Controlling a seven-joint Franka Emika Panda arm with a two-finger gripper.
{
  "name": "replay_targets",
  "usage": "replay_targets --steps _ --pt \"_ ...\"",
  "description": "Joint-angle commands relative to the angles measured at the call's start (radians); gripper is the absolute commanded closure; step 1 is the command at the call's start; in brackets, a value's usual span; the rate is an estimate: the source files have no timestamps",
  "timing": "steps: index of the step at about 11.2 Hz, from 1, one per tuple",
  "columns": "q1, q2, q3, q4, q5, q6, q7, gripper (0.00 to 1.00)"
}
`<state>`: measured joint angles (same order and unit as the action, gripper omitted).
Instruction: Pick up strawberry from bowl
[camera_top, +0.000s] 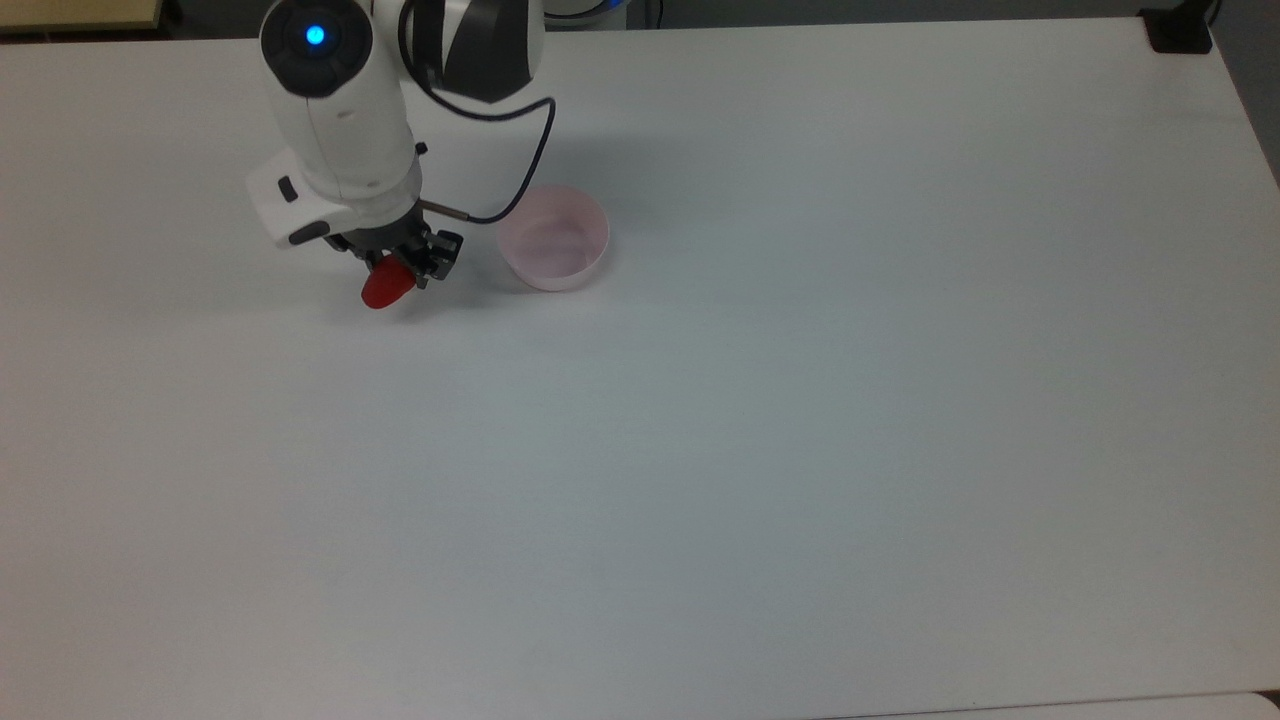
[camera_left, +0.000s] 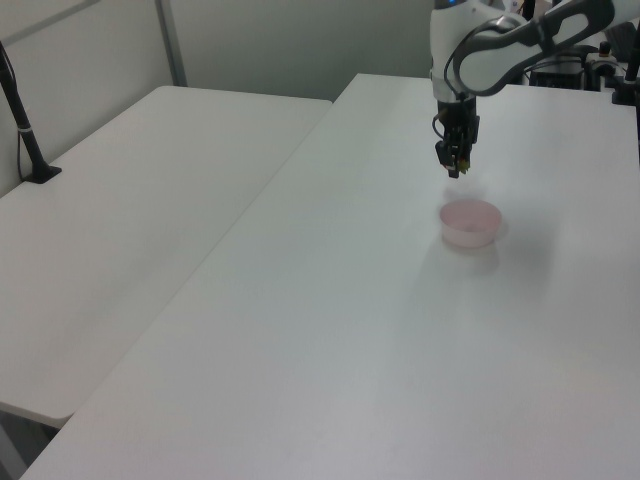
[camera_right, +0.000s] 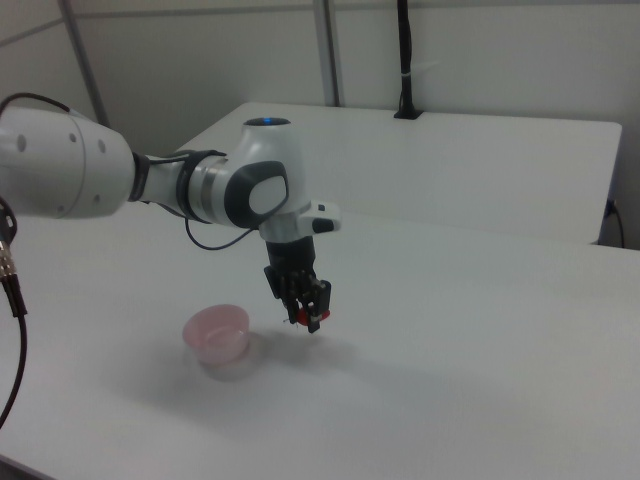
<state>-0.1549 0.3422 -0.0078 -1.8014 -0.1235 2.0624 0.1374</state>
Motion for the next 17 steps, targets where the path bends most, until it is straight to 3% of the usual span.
replay_targets --steps 1,3,4,7,14,17 --pt "-0.017 0.06 -0.006 0.077 -0.022 -0.002 -0.016 0.55" --pt "-0.025 0.055 -0.006 0.094 -0.024 -0.007 -0.016 0.07" --pt "-0.015 0.049 -0.006 0.102 -0.024 -0.013 -0.015 0.0" --pt "0.014 -0.001 0.005 0.157 -0.027 -0.054 -0.012 0.0" --pt "0.257 -0.253 -0.015 0.201 -0.012 -0.41 -0.003 0.0" --pt "0.265 -0.304 -0.037 0.195 0.045 -0.432 0.001 0.0"
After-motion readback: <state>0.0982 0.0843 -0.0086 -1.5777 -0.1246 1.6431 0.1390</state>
